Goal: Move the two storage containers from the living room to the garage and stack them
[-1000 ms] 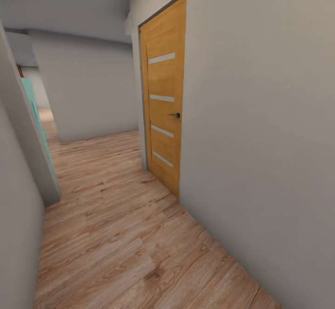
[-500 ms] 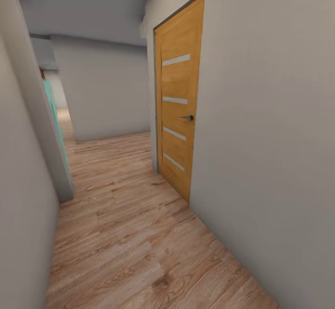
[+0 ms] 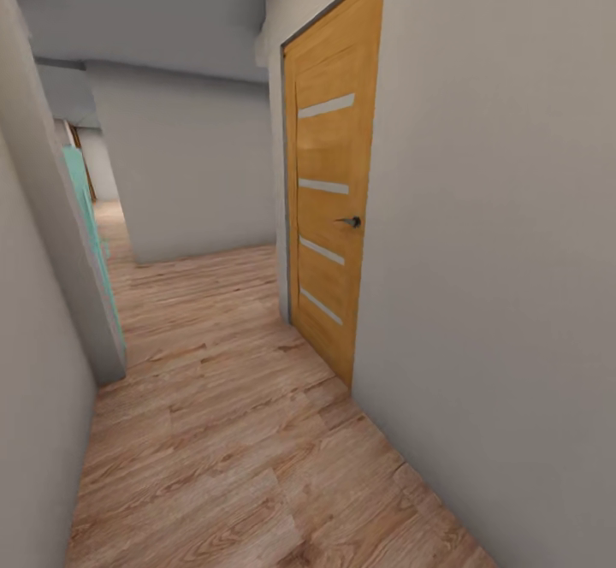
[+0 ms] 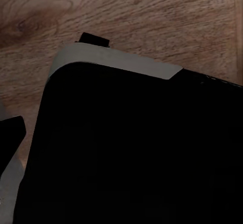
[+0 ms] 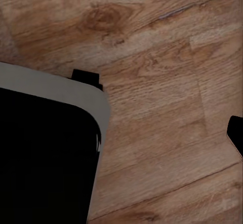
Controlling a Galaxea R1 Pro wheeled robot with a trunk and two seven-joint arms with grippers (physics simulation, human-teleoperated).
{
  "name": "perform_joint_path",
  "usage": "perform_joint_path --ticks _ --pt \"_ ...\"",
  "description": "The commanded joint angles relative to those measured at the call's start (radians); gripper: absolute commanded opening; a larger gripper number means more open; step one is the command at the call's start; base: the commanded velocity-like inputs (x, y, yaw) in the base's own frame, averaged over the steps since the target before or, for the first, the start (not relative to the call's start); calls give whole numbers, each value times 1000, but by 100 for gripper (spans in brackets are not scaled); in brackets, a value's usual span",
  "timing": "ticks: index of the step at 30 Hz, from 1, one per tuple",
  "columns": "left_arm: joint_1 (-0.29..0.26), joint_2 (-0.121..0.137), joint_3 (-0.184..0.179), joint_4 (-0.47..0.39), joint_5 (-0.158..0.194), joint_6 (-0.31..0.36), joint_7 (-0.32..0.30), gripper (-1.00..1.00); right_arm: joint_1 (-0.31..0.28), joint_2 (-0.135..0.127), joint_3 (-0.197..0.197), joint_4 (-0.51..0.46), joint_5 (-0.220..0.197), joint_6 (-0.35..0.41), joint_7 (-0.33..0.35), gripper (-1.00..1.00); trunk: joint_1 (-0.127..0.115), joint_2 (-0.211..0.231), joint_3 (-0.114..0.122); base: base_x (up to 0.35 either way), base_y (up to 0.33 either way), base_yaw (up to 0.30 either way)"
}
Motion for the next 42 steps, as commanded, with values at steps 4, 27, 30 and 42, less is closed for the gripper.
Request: perform_joint_path --ticks 4,27,30,42 --pt "0 1 0 3 5 2 0 100 -1 2 6 3 -14 -3 -4 100 1 0 -1 326 0 0" --pt "0 -3 2 -1 7 -7 0 100 -1 0 8 3 -16 -4 -10 100 1 0 -1 326 0 242" --pt "0 -3 2 -2 7 -8 0 100 -1 0 5 3 -18 -1 -10 100 1 0 -1 326 0 278" --pt "0 -4 0 -15 2 2 0 100 -1 -1 -6 3 -26 -1 -10 100 1 0 -1 326 0 241"
